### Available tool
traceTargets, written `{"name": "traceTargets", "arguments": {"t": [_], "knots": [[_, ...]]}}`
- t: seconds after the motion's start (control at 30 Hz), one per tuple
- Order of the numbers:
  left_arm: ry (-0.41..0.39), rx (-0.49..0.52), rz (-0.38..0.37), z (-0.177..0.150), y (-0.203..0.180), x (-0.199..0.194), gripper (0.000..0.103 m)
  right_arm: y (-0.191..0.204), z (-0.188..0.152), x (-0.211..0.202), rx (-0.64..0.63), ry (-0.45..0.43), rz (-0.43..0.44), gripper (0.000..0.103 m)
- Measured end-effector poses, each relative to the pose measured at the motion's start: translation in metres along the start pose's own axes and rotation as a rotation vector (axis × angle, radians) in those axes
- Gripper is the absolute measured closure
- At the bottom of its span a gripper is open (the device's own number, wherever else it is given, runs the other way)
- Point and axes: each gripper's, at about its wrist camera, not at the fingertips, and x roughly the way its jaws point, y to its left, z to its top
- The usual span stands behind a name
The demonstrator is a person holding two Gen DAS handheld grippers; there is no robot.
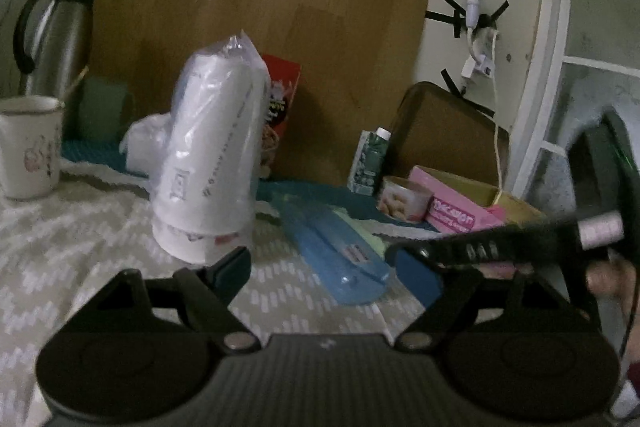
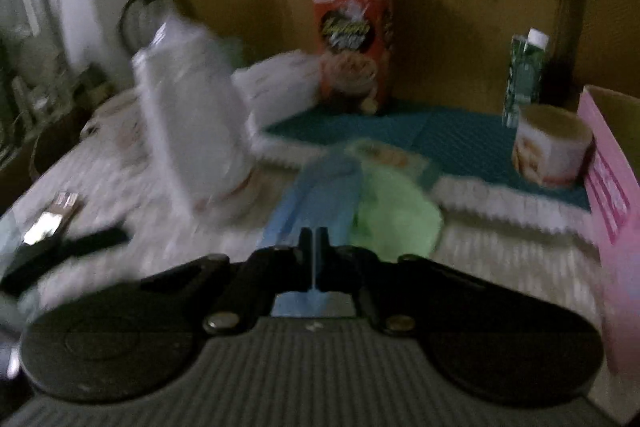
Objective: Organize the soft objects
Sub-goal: 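Move the right gripper to the blue plastic case and grasp it, then hold the blue case with the right gripper while the left gripper takes it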
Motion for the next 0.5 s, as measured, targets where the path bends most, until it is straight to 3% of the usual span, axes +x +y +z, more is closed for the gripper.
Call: {"name": "traceTargets", "arguments": {"t": [0.07, 0.13, 0.17, 0.2, 0.3, 0.37, 0.5], "knots": [[-0.004, -0.031, 0.009, 0.001, 0.003, 0.0, 0.021, 0.004, -0.009, -0.007, -0.041, -0.023, -0.042, 0.092], [-0.012, -0.059, 0.026, 0.0, 0.006, -0.002, 0.021, 0.009, -0.012, -0.008, -0.067, -0.059, -0.06, 0.072], [-0.016, -0.073, 0.029, 0.0, 0.009, -0.003, 0.021, 0.011, -0.011, -0.008, -0.051, -0.077, -0.048, 0.055], [-0.017, -0.084, 0.038, -0.001, 0.011, -0.004, 0.021, 0.012, -0.01, -0.006, -0.03, -0.096, -0.031, 0.047], [-0.003, -0.087, 0.072, 0.0, 0.013, -0.001, 0.022, 0.024, -0.005, 0.009, -0.043, -0.119, -0.028, 0.042], [0.009, -0.084, 0.106, 0.0, 0.013, 0.001, 0.022, 0.03, -0.005, 0.026, -0.061, -0.088, -0.031, 0.043], [0.021, -0.06, 0.082, 0.001, 0.01, 0.002, 0.02, 0.018, -0.017, 0.028, -0.04, -0.07, -0.018, 0.047]]}}
